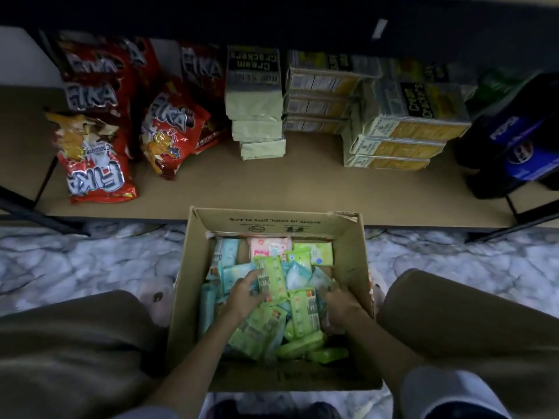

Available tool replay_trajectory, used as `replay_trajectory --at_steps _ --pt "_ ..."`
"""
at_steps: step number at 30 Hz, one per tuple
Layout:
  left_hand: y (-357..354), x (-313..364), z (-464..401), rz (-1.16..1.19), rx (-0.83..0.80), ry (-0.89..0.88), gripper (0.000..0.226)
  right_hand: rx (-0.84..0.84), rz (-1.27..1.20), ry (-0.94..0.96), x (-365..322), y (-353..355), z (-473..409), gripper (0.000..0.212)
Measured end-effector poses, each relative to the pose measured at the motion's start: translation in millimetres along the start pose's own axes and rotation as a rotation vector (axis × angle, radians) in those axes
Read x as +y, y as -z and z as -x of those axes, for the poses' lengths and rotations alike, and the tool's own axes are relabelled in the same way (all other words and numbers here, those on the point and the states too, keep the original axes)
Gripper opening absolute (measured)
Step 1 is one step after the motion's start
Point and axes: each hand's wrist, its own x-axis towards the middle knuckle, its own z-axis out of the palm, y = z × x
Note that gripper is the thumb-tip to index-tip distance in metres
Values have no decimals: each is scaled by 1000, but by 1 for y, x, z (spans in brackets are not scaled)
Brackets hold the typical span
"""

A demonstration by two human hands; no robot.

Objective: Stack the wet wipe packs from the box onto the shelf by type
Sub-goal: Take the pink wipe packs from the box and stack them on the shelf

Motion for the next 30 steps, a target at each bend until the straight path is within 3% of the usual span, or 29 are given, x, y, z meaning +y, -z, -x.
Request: replay_trajectory --at_steps 2,7,9,12,18,20,22,24,27,30 --pt "-10 -5 -10 55 -9 8 59 -17 21 1 1 2 -5 73" --pt "-20 -6 -21 185 53 58 62 -50 -102 -64 6 10 -17 35" --pt "-15 -3 -20 260 74 49 60 31 -74 -56 8 13 -19 29" --pt "4 -2 -19 351 173 44 56 213 -220 -88 17 33 -18 31" --pt "48 -4 -12 413 275 7 44 403 -838 -62 26 86 -11 38" --pt "60 -3 -9 479 279 18 42 345 -1096 47 11 88 -4 41" --pt "74 -2 -8 490 227 67 42 148 -1325 169 -7 78 0 43" --pt "87 2 -6 366 91 196 40 -3 -1439 172 -17 57 -5 46" --pt "91 -5 -11 22 -84 325 39 64 -1369 -108 -12 15 -19 51" --pt "70 -11 -21 -225 81 206 38 168 -1255 -320 -8 -31 -30 48"
